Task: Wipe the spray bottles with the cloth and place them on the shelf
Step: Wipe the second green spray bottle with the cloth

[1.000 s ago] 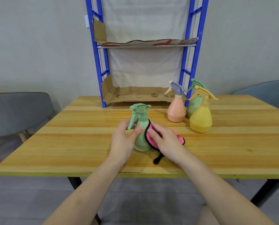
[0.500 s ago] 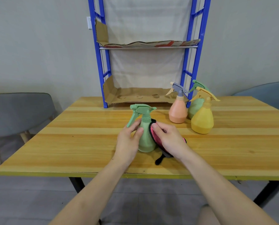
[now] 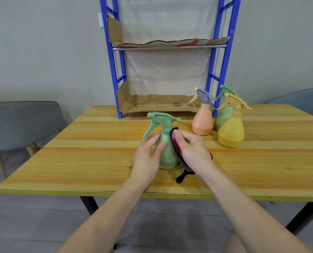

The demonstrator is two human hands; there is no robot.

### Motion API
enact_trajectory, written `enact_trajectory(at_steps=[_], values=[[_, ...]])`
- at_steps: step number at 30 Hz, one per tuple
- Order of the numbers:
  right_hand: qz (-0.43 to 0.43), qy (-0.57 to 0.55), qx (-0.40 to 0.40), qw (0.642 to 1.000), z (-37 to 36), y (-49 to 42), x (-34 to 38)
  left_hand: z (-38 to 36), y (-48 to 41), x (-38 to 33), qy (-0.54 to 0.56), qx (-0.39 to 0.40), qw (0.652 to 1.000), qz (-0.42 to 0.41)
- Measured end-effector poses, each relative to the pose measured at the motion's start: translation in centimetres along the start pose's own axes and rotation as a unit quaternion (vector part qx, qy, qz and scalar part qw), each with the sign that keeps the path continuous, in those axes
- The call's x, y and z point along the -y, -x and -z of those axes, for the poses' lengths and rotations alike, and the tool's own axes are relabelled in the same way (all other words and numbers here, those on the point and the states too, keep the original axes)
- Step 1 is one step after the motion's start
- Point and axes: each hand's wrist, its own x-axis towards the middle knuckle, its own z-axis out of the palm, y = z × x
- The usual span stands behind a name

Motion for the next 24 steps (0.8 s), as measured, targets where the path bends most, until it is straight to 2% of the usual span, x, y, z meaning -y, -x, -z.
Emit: enact_trajectory(at_steps=[8,16,19,24], values=[[-0.014,-0.057,-0.072,0.996,-1.6,-0.9,2.4,0.2,-0.2,-0.1,0.001,0.009,1.0,0.01],[-0.067,-0.106,-0.037,0.991,-0.7,-1.1,1.7,0.0,-0.2,0.1,0.014,0.008,1.0,0.017],[-0.1,-0.123,-0.049,0.986,-1.1,-1.2,2.5,0.0,-0.2,0.1,0.026,0.008,0.999,0.02],[-0.063,-0.093,-0.046,0.993,-0.9,-1.1,1.4,0.1,-0.1,-0.3,0.026,0.008,0.999,0.016]])
